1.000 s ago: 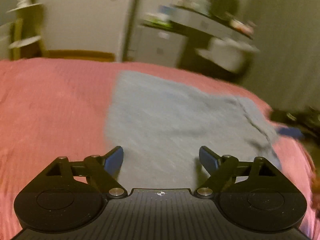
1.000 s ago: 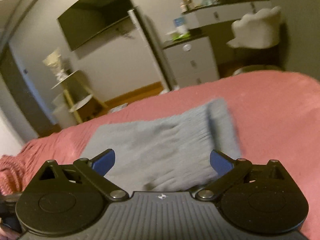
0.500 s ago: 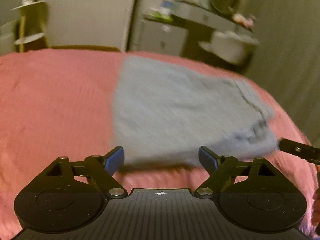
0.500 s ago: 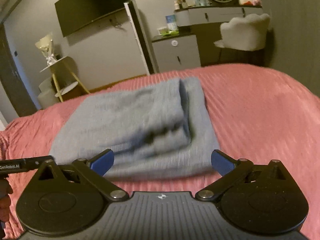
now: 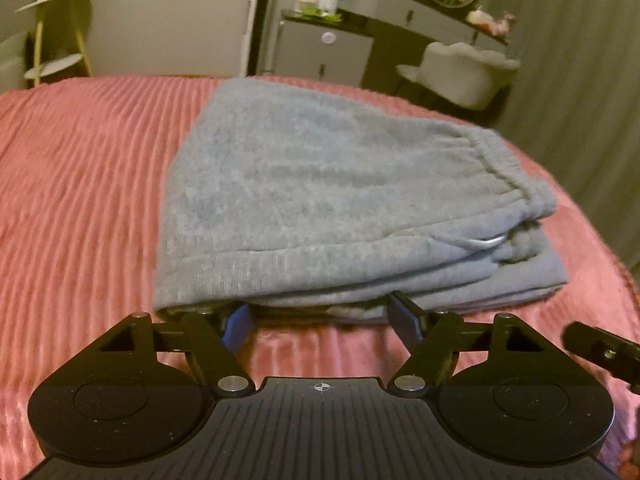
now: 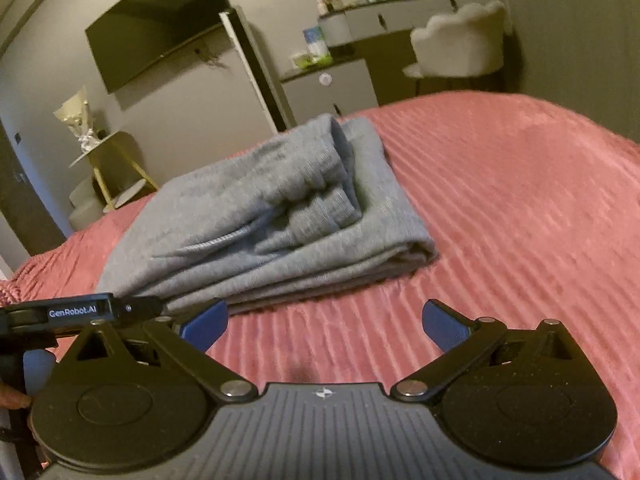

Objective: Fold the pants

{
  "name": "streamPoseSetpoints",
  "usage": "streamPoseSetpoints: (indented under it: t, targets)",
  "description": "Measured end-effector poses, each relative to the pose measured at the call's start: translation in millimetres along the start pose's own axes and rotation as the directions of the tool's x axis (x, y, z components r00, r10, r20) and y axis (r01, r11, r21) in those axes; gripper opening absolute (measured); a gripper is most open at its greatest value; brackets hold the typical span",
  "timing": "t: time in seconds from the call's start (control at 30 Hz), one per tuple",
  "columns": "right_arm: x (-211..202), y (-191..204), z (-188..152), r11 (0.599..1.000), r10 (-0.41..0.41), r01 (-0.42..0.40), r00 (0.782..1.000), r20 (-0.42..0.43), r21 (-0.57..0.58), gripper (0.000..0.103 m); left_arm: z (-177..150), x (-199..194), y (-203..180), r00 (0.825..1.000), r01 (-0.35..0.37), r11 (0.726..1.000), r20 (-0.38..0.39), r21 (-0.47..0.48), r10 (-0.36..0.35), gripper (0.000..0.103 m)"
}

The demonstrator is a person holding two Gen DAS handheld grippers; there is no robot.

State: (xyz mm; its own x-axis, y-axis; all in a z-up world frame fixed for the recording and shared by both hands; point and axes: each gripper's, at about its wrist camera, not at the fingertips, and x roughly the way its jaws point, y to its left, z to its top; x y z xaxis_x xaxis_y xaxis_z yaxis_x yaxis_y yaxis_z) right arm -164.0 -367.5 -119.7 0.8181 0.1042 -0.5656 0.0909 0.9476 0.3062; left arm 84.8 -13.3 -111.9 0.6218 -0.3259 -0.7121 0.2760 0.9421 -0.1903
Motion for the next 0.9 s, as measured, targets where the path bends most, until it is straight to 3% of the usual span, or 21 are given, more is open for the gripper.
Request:
streamPoseSetpoints:
  t: [0.13,0.3,0.33,0.4,0.43,0.53,0.57,0.63,0.7,0.8,0.9]
  targets:
    - [-1.1,-6.9,1.2,1.000,-0.008,0.007,1.000,0.020,0.019,0.103,-0.8,4.8,0.3,0.999,-0.045,0.999,-0.003,-0.011,0.045,0.079]
    - [4.3,-16.0,0.7,0.997,-0.039,0.039,0.999,-0.001,0.060,0.103,-5.8,-18.3,30.2,0.997,-0.083,0.985,-0.004,-0.152,0.083,0.080]
    - [4.1,-15.3,0.5,0.997,-0.053,0.053,0.999,-0.006,0.055,0.103,-7.8,-24.8,37.4,0.989,-0.149,0.972,-0.018,-0.180,0.148,0.081]
    - [1.7,-12.5,0.8,0.998,-0.060,0.060,0.998,-0.010,0.031,0.103,-11.2,-33.2,57.6,0.920,-0.392,0.897,-0.069,-0.202,0.387,0.081]
    - [-0.6,-10.0,-0.2,0.998,-0.060,0.061,0.998,-0.018,0.023,0.103,-11.3,-37.7,67.1,0.902,-0.431,0.875,-0.107,-0.219,0.418,0.081]
    - [-5.0,-1.6,-7.5,0.999,-0.049,0.050,0.997,-0.066,0.008,0.103,-20.4,-67.9,76.2,0.964,-0.266,0.899,-0.103,-0.349,0.246,0.091]
    - [-6.1,1.9,-10.0,0.998,-0.062,0.062,0.994,-0.086,-0.003,0.103,-25.6,-77.0,68.5,0.975,-0.222,0.905,-0.088,-0.364,0.203,0.098]
    - [-5.8,13.5,-13.3,0.992,-0.125,0.120,0.980,-0.153,-0.039,0.103,-34.2,-86.8,42.0,0.986,-0.162,0.935,-0.082,-0.315,0.144,0.099]
    - [-6.8,24.3,-14.6,0.985,-0.167,0.154,0.959,-0.230,-0.071,0.103,-41.5,-85.7,11.9,0.986,-0.130,0.970,-0.126,-0.206,0.105,0.099]
    - [-17.4,34.1,-18.1,0.986,-0.160,0.136,0.934,-0.319,-0.096,0.103,-58.0,-82.6,-28.6,0.962,-0.154,0.987,-0.232,-0.038,0.141,0.099]
    - [-47.3,37.7,-31.6,0.982,-0.188,0.175,0.945,-0.266,-0.073,0.103,-75.9,-91.8,-44.3,0.952,-0.156,0.988,-0.263,0.020,0.155,0.099]
